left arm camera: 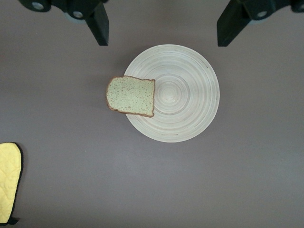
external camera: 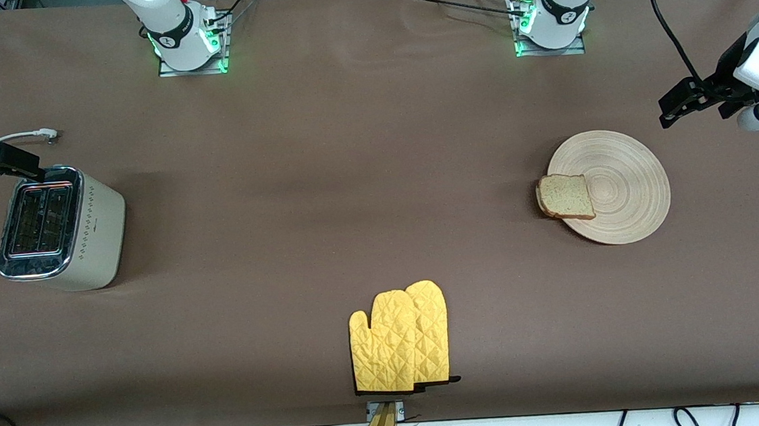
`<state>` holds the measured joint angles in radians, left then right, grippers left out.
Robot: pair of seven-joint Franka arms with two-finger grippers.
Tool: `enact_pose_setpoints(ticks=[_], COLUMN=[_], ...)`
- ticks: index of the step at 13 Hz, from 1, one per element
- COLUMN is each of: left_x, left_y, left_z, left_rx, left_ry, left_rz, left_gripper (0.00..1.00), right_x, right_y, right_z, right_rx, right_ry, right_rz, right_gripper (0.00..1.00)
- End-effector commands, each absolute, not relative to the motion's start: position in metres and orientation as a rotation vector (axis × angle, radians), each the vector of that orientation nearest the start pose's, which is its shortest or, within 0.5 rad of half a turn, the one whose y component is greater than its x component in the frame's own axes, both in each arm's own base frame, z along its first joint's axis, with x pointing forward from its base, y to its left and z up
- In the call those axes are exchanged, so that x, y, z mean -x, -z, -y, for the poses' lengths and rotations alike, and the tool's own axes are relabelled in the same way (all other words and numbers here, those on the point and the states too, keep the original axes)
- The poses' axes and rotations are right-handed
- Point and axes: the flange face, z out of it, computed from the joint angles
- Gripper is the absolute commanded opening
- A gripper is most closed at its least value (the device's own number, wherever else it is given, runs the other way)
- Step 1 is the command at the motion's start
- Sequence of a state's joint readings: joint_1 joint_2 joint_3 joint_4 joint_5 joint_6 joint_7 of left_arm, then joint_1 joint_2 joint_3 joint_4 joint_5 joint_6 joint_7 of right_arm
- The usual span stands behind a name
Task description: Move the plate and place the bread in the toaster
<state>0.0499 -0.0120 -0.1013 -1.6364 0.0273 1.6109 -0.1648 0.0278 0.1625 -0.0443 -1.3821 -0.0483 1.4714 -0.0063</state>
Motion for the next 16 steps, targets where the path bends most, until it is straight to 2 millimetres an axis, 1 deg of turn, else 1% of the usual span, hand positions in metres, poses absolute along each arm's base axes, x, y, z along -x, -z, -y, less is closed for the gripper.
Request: enact_pose_setpoints(ticks=[1, 8, 9, 10, 11, 16], left_x=[-0.556, -0.557, -0.558, -0.56, -0.559, -0.56], left_y=[-0.61, -0.609, -0.605, -0.599, -0.599, -0.597], left_z=[0.024, 0.023, 0.02, 0.01, 0.003, 0.0], left_rx=[3.116, 3.116, 3.118, 3.135, 3.165, 3.167], left_ry=[-0.016, -0.021, -0.033, -0.053, -0.058, -0.062], left_rz=[0.171, 0.174, 0.164, 0.144, 0.133, 0.135], left_gripper=[1.0, 1.0, 1.0, 1.0, 1.0, 1.0], right_x=[-0.592, -0.592, -0.592, -0.592, -0.592, -0.592], right_y=[-0.613, -0.613, -0.613, -0.613, -0.613, -0.613], right_z=[0.015, 0.015, 0.015, 0.016, 0.015, 0.015], right_rx=[3.186, 3.186, 3.186, 3.188, 3.186, 3.186], right_ry=[-0.106, -0.106, -0.106, -0.106, -0.106, -0.106], right_rz=[-0.033, -0.028, -0.026, -0.026, -0.023, -0.023], right_gripper=[1.0, 1.0, 1.0, 1.0, 1.0, 1.0])
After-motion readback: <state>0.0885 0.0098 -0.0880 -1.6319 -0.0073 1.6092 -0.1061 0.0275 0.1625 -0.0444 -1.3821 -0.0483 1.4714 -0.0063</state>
